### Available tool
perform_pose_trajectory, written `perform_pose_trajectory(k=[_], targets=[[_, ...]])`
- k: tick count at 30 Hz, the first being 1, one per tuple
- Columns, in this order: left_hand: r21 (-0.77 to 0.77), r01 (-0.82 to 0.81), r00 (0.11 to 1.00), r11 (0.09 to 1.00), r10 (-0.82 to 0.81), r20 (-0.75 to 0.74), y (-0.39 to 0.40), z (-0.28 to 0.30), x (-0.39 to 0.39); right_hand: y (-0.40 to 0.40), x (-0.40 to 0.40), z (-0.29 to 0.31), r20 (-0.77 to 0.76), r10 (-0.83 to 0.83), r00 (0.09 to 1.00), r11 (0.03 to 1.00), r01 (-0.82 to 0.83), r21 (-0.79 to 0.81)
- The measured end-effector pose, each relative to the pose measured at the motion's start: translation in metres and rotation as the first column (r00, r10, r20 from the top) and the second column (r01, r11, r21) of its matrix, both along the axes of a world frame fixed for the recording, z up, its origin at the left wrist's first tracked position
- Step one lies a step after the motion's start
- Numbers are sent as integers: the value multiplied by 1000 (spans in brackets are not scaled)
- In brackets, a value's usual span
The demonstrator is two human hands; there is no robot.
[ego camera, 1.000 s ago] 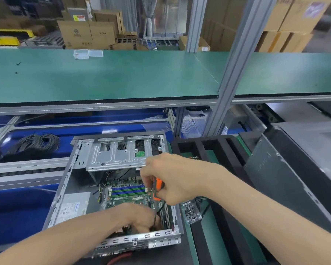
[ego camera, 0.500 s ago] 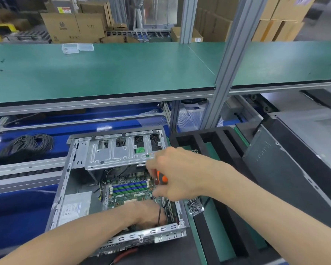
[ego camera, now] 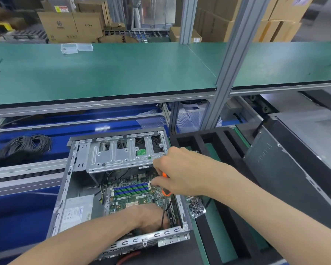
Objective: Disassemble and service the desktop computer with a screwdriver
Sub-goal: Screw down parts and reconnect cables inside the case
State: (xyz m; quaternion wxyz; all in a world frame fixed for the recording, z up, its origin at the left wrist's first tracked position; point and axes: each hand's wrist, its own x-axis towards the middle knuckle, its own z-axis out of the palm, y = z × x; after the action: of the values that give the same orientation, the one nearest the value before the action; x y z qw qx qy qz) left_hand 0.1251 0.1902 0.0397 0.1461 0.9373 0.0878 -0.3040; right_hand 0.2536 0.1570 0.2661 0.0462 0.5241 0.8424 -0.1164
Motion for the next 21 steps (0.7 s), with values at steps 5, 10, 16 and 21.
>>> perform_pose_trajectory(k=[5,10,16,21], targets=[[-62,30,997,998,-25,77,4,1,-2,2,0,6,-167,157,973,971,-183,-156],[-63,-4,1000,998,6,30,6,-4,-1,3,-2,2,-92,111,990,992,-116,-52],[-9,69,997,998,-69,-35,6,-2,3,5,-2,2,-115,184,976,978,-193,-74],[-11,113,990,994,-113,-83,5,-11,3,3,0,3,-165,238,957,961,-257,-102]])
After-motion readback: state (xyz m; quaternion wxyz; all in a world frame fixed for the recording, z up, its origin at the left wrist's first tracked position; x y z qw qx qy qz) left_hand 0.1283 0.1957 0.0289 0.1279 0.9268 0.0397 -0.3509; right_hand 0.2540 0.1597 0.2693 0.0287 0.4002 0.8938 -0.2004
